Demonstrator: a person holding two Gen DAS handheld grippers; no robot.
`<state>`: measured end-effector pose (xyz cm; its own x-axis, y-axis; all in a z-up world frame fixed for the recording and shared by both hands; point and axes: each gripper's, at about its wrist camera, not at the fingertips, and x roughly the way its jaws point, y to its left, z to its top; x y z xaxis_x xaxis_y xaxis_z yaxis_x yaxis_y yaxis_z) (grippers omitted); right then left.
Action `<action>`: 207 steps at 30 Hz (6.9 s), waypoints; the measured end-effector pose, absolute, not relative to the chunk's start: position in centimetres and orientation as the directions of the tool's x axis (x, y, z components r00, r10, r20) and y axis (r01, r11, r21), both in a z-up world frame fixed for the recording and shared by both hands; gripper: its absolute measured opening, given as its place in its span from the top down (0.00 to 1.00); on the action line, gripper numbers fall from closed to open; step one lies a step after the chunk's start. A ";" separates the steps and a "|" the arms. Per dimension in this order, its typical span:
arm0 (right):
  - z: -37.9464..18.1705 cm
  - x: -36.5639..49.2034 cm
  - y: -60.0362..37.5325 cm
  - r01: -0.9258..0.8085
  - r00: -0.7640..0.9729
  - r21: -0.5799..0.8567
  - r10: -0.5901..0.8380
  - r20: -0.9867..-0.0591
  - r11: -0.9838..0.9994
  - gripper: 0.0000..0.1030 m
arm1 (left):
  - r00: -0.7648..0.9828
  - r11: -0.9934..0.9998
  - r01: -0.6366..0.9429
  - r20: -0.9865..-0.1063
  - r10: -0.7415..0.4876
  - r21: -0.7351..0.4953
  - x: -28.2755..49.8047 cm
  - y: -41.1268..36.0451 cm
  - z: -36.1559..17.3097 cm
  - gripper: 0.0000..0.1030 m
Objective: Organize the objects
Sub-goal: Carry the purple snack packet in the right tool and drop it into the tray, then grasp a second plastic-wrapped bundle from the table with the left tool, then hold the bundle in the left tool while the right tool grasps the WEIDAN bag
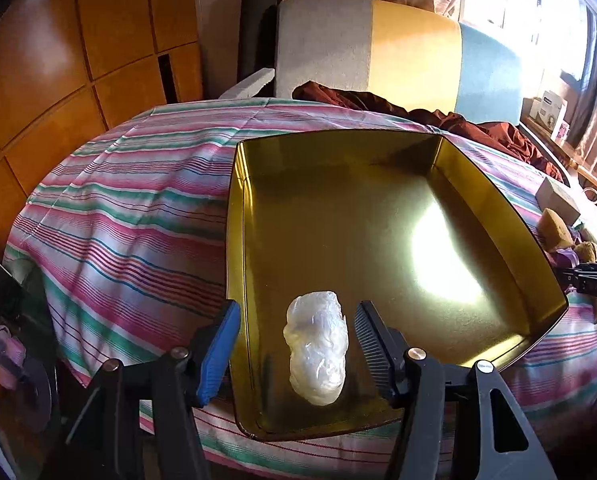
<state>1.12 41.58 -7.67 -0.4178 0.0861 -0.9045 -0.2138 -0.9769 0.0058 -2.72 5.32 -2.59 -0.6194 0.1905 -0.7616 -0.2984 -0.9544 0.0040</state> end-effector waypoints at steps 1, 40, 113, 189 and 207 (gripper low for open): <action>-7.6 1.1 41.5 -0.212 -0.419 0.009 0.083 -0.904 -0.977 0.65 | -0.629 -0.956 -0.292 -0.756 0.184 0.010 -2.6 5.3 -2.4 0.37; 1.4 0.2 26.0 0.067 -0.638 0.152 -0.160 -0.753 -0.986 0.65 | -0.711 -0.987 -0.155 -0.687 0.148 -0.052 -2.7 0.1 -0.3 0.13; 3.7 23.8 51.1 -0.707 -0.537 0.119 0.419 -0.732 -0.697 0.13 | -0.064 -0.433 -0.861 -0.789 0.611 -0.266 6.7 29.1 -1.6 0.09; -5.0 12.4 52.4 -0.549 -0.604 0.546 -0.152 -0.782 -0.633 0.65 | -0.292 -0.468 -0.881 -0.691 0.661 -0.075 7.8 33.1 -8.0 0.59; -6.6 14.0 50.5 -0.758 -0.458 0.397 -0.010 -0.889 -0.517 0.54 | -0.281 -0.464 -0.881 -0.685 0.672 -0.094 7.7 32.8 -7.8 0.59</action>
<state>14.02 50.46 -6.55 -0.4581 -0.0097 -0.8888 -0.7584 -0.5173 0.3965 7.71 32.82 -7.82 -0.2809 0.6720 -0.6853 -0.8808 -0.4641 -0.0940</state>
